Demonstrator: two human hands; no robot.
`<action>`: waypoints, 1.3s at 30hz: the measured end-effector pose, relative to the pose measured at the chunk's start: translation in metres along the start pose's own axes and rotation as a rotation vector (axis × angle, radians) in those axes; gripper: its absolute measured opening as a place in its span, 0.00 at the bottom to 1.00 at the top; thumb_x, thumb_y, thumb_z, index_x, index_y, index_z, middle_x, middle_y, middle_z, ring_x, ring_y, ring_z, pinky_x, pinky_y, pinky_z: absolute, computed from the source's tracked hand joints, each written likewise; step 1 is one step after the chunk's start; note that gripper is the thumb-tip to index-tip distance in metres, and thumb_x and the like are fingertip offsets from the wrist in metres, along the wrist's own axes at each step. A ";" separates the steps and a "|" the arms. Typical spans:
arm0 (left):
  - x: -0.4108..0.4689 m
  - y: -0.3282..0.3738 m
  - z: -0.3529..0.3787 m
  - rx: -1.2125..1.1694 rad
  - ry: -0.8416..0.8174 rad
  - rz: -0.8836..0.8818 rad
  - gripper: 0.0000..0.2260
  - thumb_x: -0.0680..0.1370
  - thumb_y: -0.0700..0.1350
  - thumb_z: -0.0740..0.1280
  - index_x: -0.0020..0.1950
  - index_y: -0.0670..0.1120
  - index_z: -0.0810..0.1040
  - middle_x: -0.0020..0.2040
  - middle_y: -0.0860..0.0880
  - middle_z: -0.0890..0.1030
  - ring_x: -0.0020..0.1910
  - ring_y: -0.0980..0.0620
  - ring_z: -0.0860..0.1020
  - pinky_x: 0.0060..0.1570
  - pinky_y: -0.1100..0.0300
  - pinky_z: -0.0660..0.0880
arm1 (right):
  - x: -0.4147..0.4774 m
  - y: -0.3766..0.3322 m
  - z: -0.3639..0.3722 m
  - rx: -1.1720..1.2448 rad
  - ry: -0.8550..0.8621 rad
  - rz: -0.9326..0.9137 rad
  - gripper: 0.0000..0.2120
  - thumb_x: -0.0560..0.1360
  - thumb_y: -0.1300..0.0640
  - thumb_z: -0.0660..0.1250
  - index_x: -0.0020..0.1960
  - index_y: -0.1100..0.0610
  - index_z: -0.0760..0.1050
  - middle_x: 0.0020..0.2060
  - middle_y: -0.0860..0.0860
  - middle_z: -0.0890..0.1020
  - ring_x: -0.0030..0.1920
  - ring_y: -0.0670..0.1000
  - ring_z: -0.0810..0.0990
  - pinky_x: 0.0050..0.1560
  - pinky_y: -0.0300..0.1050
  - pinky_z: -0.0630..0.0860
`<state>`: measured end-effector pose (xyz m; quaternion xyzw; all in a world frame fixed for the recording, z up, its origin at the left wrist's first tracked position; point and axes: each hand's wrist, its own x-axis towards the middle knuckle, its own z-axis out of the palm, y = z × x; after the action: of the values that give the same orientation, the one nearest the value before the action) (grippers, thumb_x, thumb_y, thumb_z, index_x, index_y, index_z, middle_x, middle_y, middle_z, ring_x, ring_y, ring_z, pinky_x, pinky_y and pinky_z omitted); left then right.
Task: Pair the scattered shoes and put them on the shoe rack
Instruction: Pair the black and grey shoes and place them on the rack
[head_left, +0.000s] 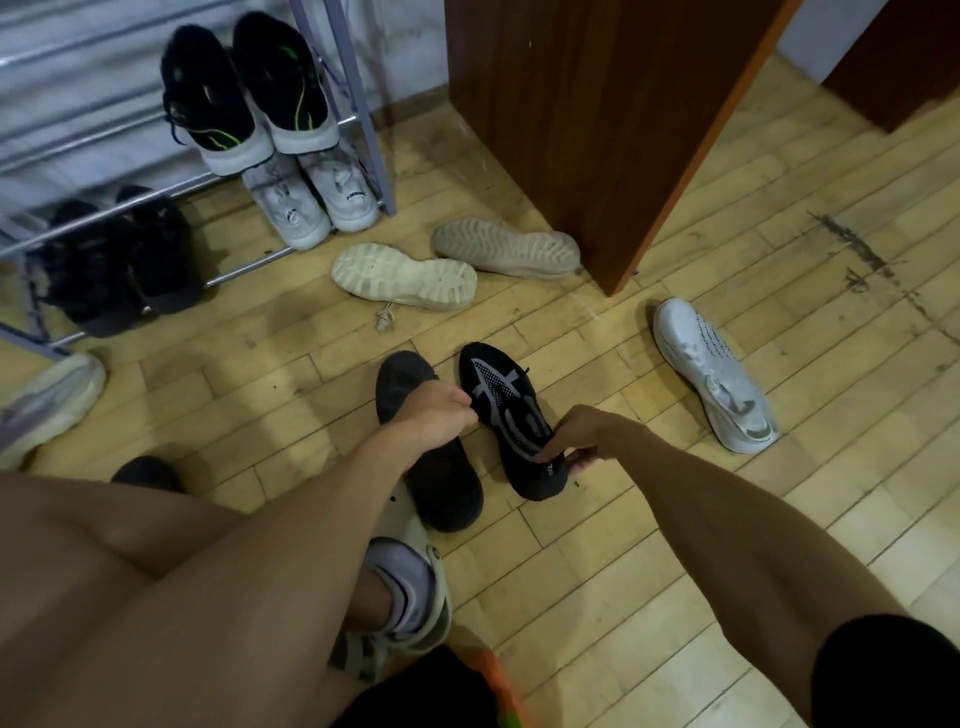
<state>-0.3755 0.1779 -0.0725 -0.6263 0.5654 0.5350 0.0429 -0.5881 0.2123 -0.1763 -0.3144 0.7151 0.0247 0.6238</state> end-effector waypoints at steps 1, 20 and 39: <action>-0.003 0.003 -0.001 0.031 -0.018 0.000 0.08 0.77 0.42 0.65 0.55 0.48 0.79 0.56 0.47 0.78 0.57 0.48 0.77 0.63 0.50 0.73 | -0.006 -0.007 -0.002 0.042 0.013 -0.028 0.24 0.66 0.61 0.79 0.57 0.69 0.77 0.51 0.59 0.82 0.43 0.56 0.82 0.43 0.47 0.81; -0.174 0.063 -0.227 -0.521 0.562 0.313 0.14 0.77 0.38 0.68 0.62 0.38 0.77 0.57 0.43 0.82 0.47 0.48 0.81 0.39 0.62 0.79 | -0.245 -0.314 0.011 0.115 -0.142 -0.992 0.13 0.71 0.64 0.73 0.56 0.60 0.80 0.53 0.56 0.85 0.54 0.57 0.84 0.59 0.54 0.79; -0.275 -0.217 -0.316 -0.621 0.761 -0.015 0.16 0.78 0.46 0.66 0.64 0.41 0.75 0.57 0.46 0.78 0.53 0.48 0.78 0.52 0.56 0.76 | -0.275 -0.436 0.289 -0.307 -0.023 -0.847 0.15 0.68 0.66 0.75 0.54 0.63 0.80 0.46 0.56 0.84 0.40 0.53 0.83 0.43 0.46 0.83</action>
<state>0.0425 0.2295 0.1397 -0.7645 0.3504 0.4112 -0.3517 -0.1184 0.1019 0.1657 -0.6679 0.5044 -0.1233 0.5332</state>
